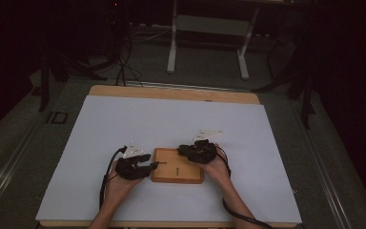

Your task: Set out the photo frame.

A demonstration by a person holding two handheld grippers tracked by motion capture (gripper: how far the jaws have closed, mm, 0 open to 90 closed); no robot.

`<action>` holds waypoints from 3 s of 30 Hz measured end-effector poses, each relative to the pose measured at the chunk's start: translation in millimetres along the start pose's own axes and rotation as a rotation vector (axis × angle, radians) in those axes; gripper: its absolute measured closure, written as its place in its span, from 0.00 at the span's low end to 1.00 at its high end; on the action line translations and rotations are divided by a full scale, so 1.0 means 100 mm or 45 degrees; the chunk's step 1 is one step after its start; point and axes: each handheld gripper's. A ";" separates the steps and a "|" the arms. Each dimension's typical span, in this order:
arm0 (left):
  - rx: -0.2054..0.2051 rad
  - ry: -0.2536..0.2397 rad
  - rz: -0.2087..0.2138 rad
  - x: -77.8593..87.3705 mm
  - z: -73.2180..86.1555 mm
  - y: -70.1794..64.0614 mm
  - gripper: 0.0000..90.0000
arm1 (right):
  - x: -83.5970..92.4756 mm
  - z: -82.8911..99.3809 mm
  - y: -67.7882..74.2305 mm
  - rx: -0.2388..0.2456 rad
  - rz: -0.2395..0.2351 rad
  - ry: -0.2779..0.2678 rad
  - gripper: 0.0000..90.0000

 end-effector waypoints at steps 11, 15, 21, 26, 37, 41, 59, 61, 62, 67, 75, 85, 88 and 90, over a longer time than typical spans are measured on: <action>-0.003 0.006 0.001 -0.01 0.00 -0.01 0.58 | -0.15 0.04 -0.02 -0.039 -0.021 0.031 0.91; -0.004 0.008 0.002 -0.01 0.00 -0.01 0.58 | -0.16 0.03 -0.04 -0.049 -0.035 0.039 0.92; -0.004 0.009 0.004 -0.01 0.00 -0.01 0.58 | -0.16 0.01 -0.07 -0.072 -0.065 0.063 0.92; -0.005 0.015 0.006 -0.01 0.00 -0.01 0.58 | -0.16 0.01 -0.07 -0.065 -0.068 0.062 0.92; -0.005 0.018 0.008 -0.01 0.00 -0.02 0.58 | -0.15 0.02 -0.06 -0.053 -0.056 0.033 0.89; -0.006 0.023 0.010 -0.02 0.00 -0.02 0.58 | -0.13 0.01 -0.06 -0.054 -0.058 0.006 0.90; -0.008 0.031 0.017 -0.02 0.00 -0.02 0.58 | -0.13 -0.02 -0.09 -0.076 -0.093 0.022 0.91; -0.005 0.029 0.020 -0.02 0.00 -0.02 0.58 | -0.14 -0.04 -0.10 -0.069 -0.100 0.044 0.91; -0.004 0.032 0.021 -0.02 0.00 -0.02 0.58 | -0.14 -0.05 -0.10 -0.067 -0.101 0.050 0.91; -0.013 0.043 0.036 -0.01 0.00 -0.01 0.57 | -0.14 -0.06 -0.13 -0.078 -0.116 0.059 0.92; -0.050 0.044 0.049 -0.01 -0.01 -0.06 0.48 | -0.16 -0.08 -0.16 -0.078 -0.121 0.067 0.93; -0.117 0.132 0.054 -0.05 0.03 -0.14 0.22 | -0.16 -0.08 -0.18 -0.078 -0.141 0.070 0.93; -0.158 0.191 0.033 -0.07 0.08 -0.18 0.19 | -0.16 -0.08 -0.19 -0.092 -0.149 0.068 0.93; -0.182 0.217 0.015 -0.09 0.10 -0.22 0.17 | -0.17 -0.08 -0.21 -0.100 -0.158 0.062 0.93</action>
Point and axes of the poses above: each handheld gripper's, and its own axes: x roughly backward along the jaws, z roughly out of its underside, y roughly to its left
